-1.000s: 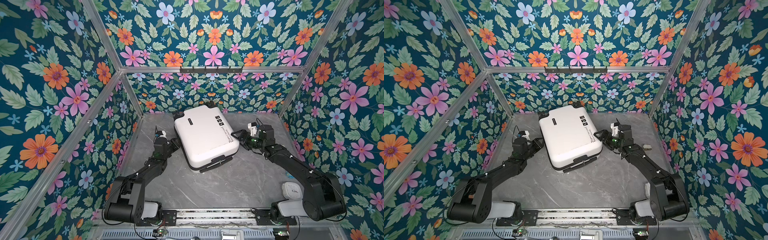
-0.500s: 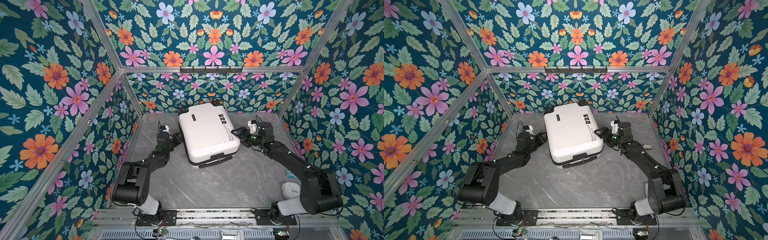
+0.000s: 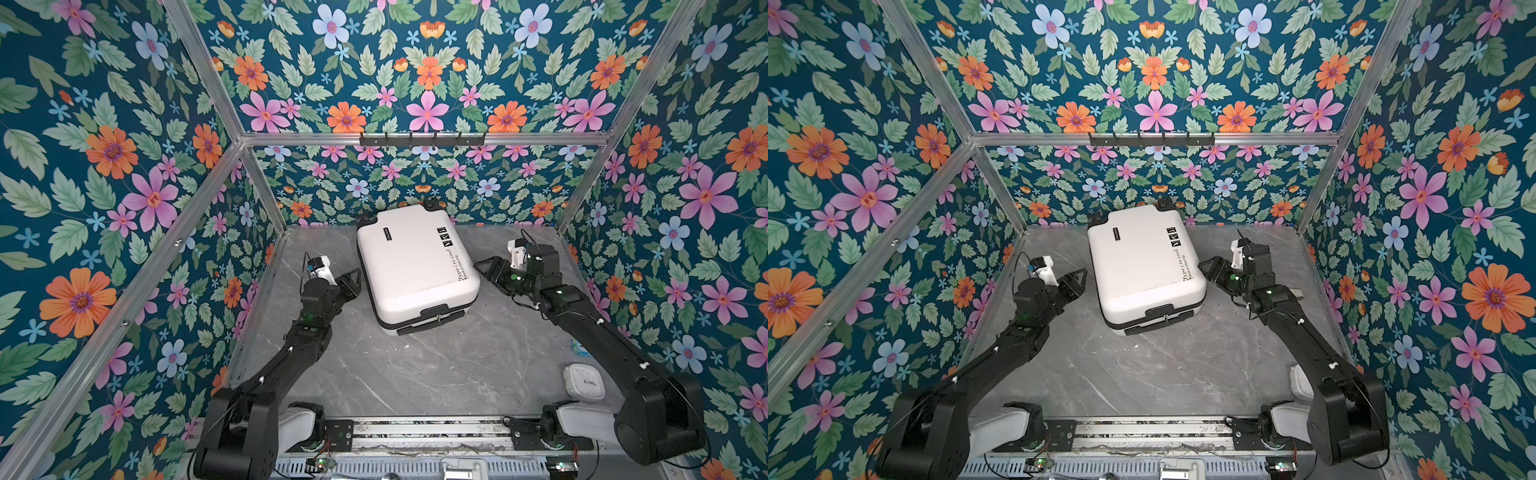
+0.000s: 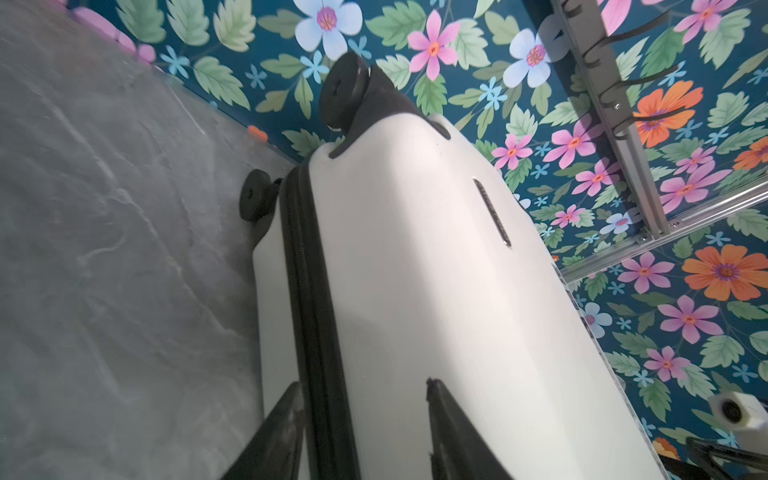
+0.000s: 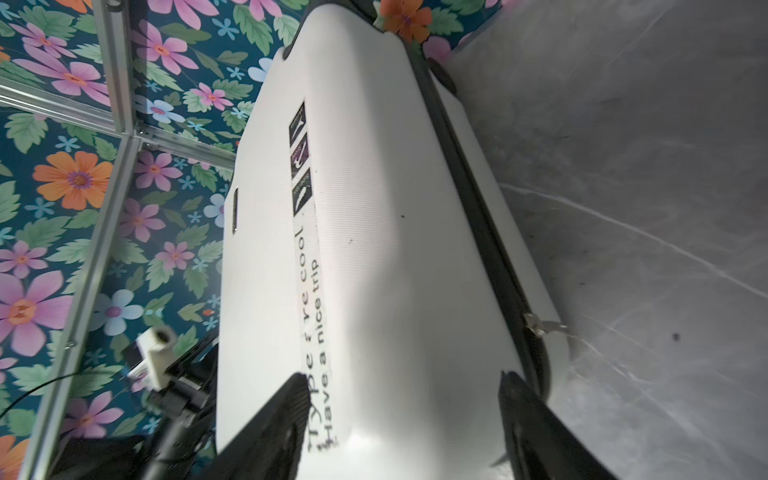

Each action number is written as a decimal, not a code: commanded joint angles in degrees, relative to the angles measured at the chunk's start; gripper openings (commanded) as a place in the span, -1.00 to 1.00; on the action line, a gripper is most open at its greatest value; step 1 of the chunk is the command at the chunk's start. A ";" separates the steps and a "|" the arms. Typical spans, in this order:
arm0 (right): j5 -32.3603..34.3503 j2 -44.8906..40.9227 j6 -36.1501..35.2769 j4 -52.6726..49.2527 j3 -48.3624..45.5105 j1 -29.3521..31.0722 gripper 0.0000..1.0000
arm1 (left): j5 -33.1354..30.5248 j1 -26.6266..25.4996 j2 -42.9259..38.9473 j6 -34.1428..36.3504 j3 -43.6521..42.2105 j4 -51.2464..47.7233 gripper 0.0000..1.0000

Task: Pack the luggage

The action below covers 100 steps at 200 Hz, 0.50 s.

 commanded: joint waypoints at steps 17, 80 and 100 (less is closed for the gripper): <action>11.12 -10.14 -5.41 -1.58 -7.63 3.90 0.45 | -10.11 -6.61 -17.54 -4.04 -10.51 -8.31 -0.06; 30.05 -18.63 -8.97 9.90 -19.10 26.93 0.40 | -25.63 -27.20 -32.93 -16.86 -22.70 -10.52 -0.05; 31.70 -18.34 -8.34 11.96 -21.05 29.71 0.36 | -28.39 -32.01 -30.06 -17.95 -23.11 -8.14 -0.04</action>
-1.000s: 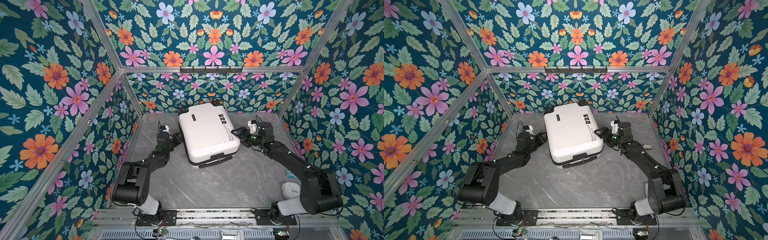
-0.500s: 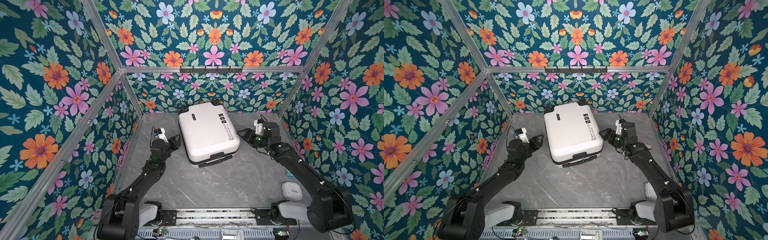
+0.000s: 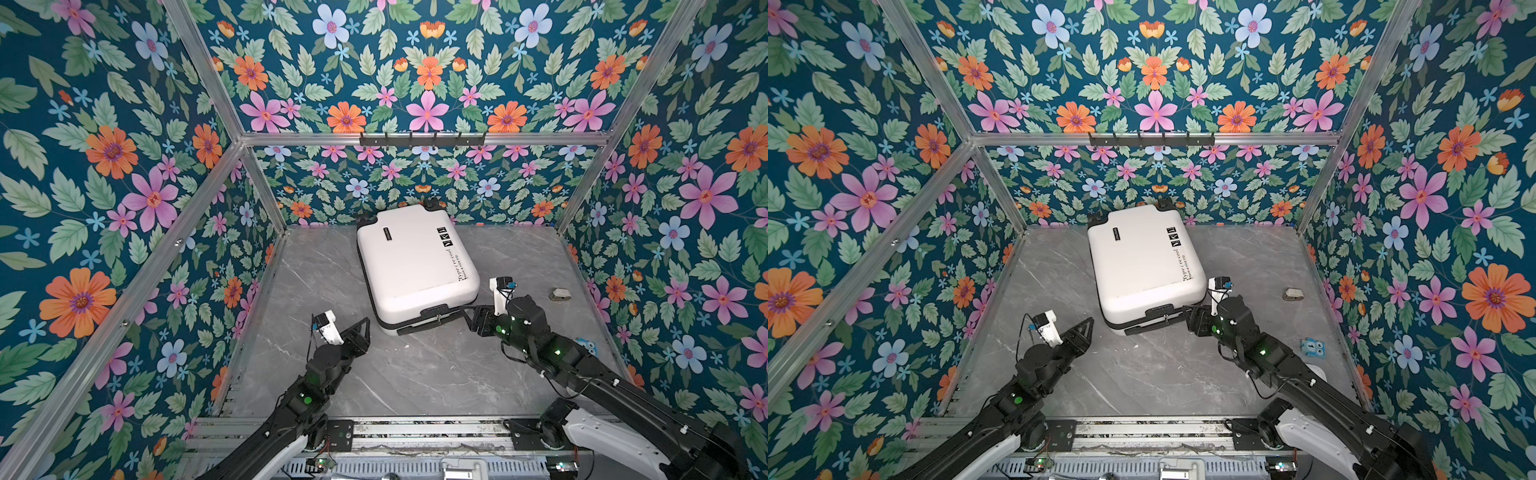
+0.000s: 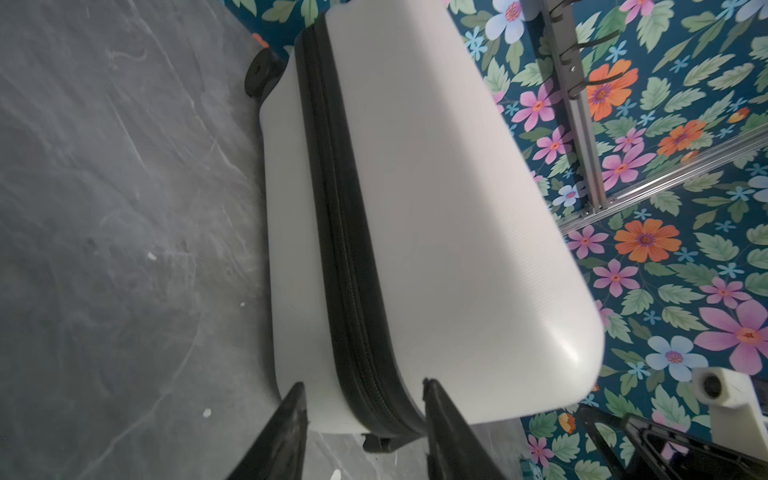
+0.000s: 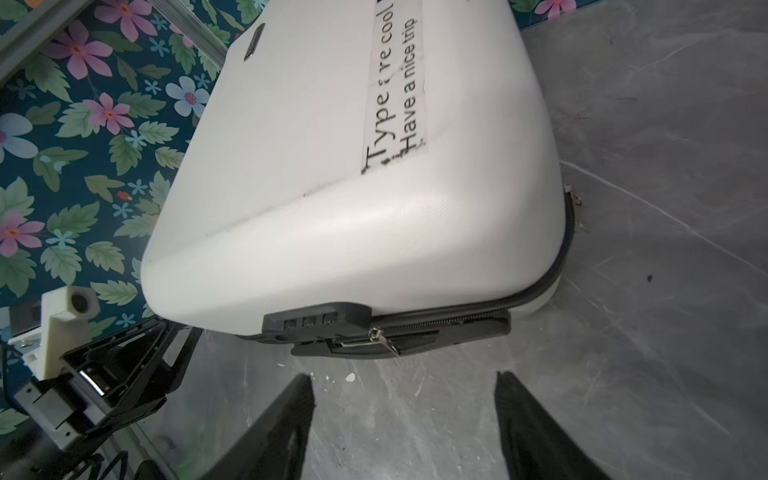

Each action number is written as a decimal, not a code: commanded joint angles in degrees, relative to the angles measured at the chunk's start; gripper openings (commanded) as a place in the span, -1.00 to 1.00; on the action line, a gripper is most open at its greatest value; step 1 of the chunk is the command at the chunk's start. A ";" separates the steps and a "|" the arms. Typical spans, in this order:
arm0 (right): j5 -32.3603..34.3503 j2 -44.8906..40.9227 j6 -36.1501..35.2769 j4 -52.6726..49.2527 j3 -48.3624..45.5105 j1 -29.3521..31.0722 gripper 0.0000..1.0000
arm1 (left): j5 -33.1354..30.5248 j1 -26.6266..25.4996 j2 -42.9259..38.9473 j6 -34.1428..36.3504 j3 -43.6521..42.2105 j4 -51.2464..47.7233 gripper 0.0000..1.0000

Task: Pack the luggage

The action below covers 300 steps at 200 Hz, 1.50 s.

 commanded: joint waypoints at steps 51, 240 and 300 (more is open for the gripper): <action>6.95 -0.31 1.29 7.77 -5.57 4.39 0.35 | -19.49 -17.26 11.43 -10.67 -4.41 15.80 -0.15; 6.31 0.23 4.07 15.22 -11.86 4.48 0.10 | -20.76 -24.99 70.61 -31.75 -2.31 78.88 -0.08; 9.19 -9.50 -1.26 8.74 -9.47 -0.09 0.71 | -22.02 -24.60 70.44 -30.91 -3.08 78.83 -0.03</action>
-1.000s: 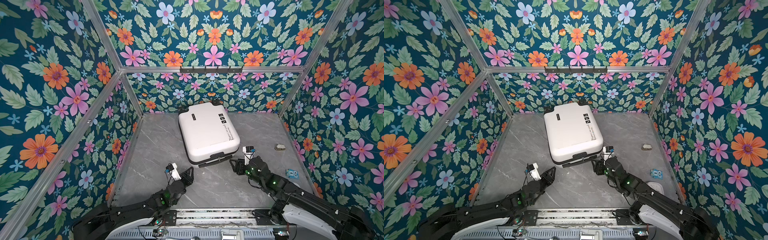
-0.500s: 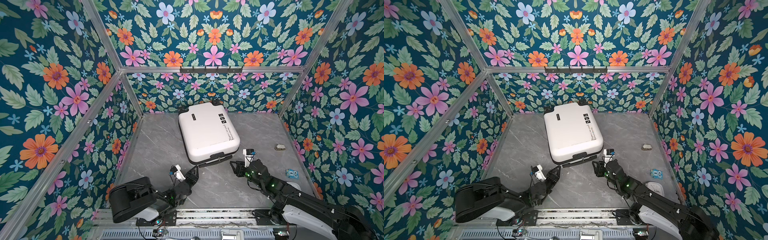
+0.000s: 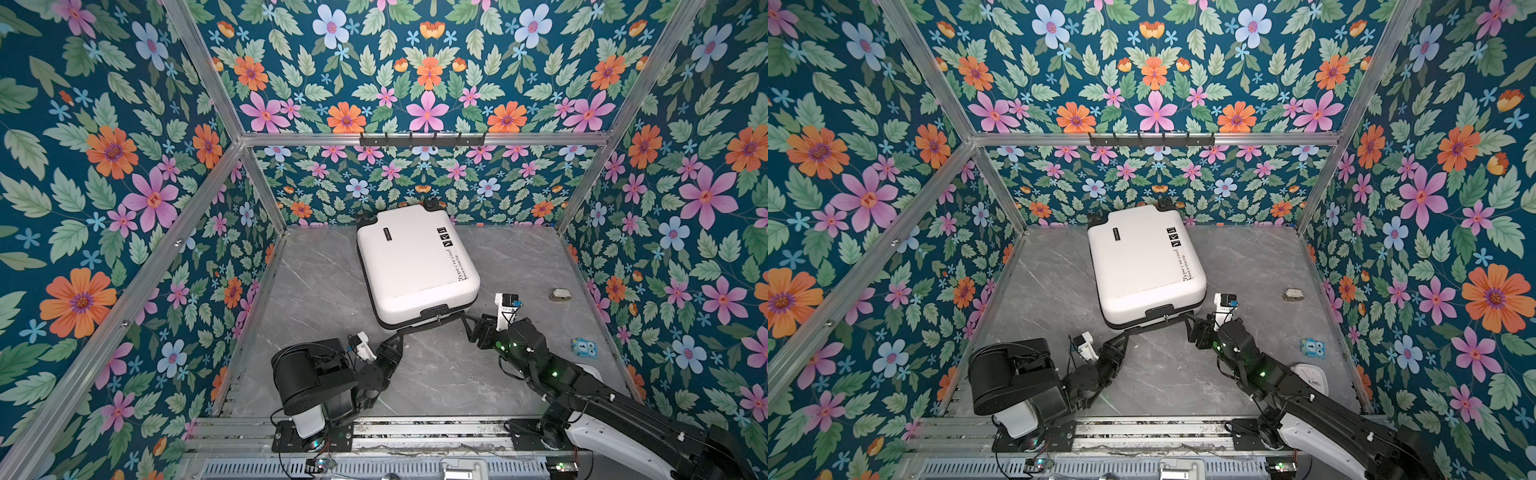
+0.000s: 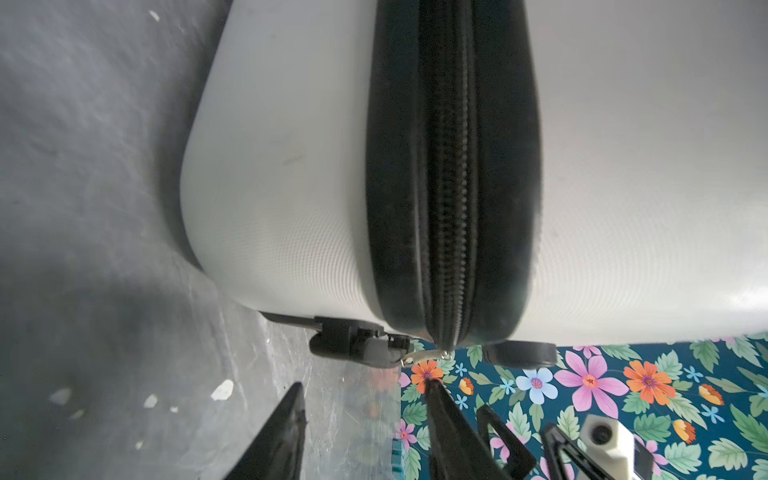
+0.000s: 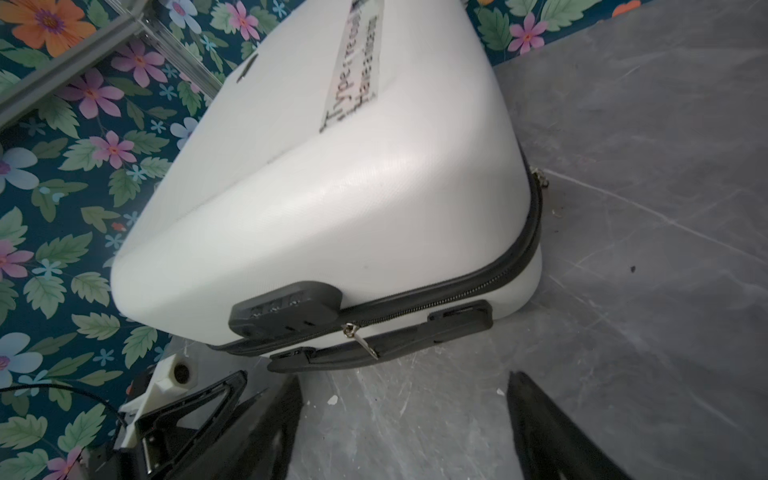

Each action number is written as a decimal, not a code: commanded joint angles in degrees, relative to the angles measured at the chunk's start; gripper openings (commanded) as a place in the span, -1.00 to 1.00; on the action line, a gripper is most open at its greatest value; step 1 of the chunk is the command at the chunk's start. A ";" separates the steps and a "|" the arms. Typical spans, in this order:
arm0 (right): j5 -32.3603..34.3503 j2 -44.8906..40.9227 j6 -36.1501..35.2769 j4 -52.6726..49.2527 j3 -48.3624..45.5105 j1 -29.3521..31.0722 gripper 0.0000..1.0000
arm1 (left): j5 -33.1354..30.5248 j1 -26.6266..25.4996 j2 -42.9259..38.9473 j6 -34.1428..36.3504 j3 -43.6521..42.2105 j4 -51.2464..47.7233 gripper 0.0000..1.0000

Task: Pack the luggage

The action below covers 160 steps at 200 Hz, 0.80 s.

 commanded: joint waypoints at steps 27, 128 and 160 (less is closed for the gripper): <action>-10.18 -1.83 -3.30 -3.13 6.36 -12.70 0.81 | -1.13 0.17 -0.44 1.57 -0.79 3.34 -0.01; -25.09 26.23 0.21 11.07 19.02 -23.24 0.67 | -2.37 0.14 -2.54 2.67 -3.96 3.34 0.16; -26.61 29.22 2.34 13.11 19.94 -23.00 0.64 | -1.97 0.17 -2.76 2.84 -3.76 3.34 0.16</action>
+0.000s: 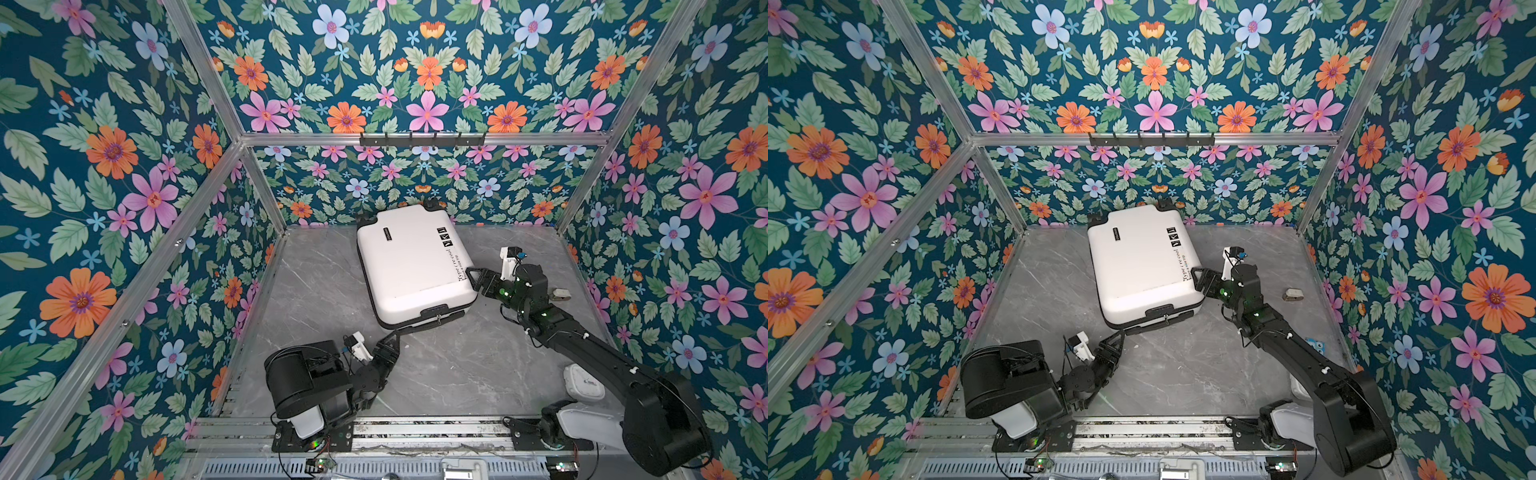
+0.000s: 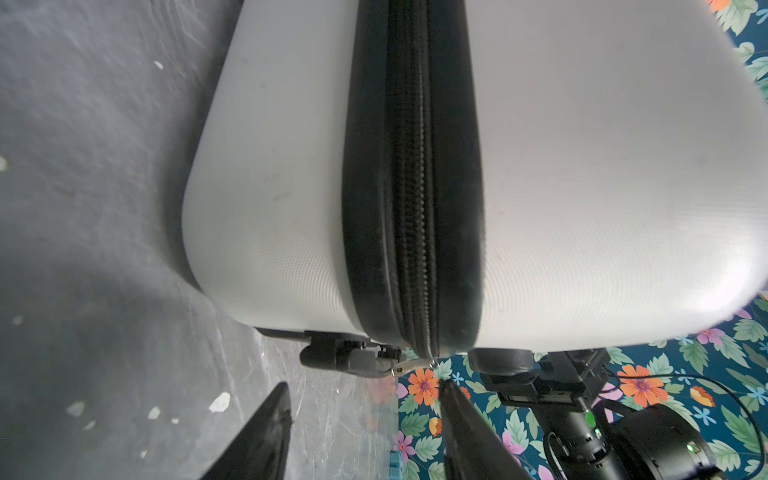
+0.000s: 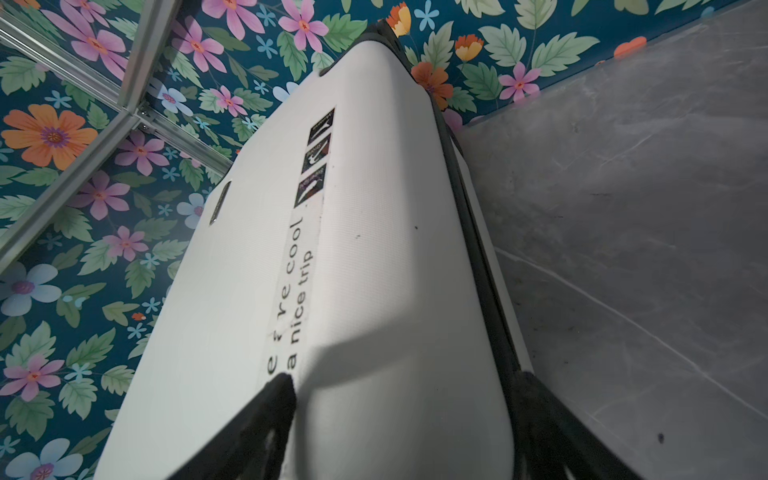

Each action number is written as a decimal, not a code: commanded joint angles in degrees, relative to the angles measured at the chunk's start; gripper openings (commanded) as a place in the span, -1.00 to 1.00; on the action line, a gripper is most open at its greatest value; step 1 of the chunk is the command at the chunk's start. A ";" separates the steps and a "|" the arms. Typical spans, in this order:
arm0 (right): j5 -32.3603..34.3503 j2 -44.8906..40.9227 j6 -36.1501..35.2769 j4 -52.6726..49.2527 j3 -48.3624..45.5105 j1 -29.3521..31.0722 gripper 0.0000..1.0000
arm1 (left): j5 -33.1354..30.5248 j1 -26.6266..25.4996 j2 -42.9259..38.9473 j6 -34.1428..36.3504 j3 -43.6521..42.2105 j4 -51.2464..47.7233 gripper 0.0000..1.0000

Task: Pack the luggage

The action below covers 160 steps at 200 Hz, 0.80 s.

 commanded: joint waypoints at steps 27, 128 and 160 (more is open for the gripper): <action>-1.61 2.43 2.38 4.98 0.93 2.96 0.62 | 0.98 0.08 -0.48 2.03 -1.43 2.98 0.16; 4.34 -4.63 3.32 1.79 -1.46 7.34 0.53 | 2.93 1.26 3.08 -3.52 1.61 3.05 0.08; 6.99 -9.50 2.83 -1.97 -4.51 7.60 0.39 | 4.55 2.71 5.10 -5.56 4.98 3.07 0.05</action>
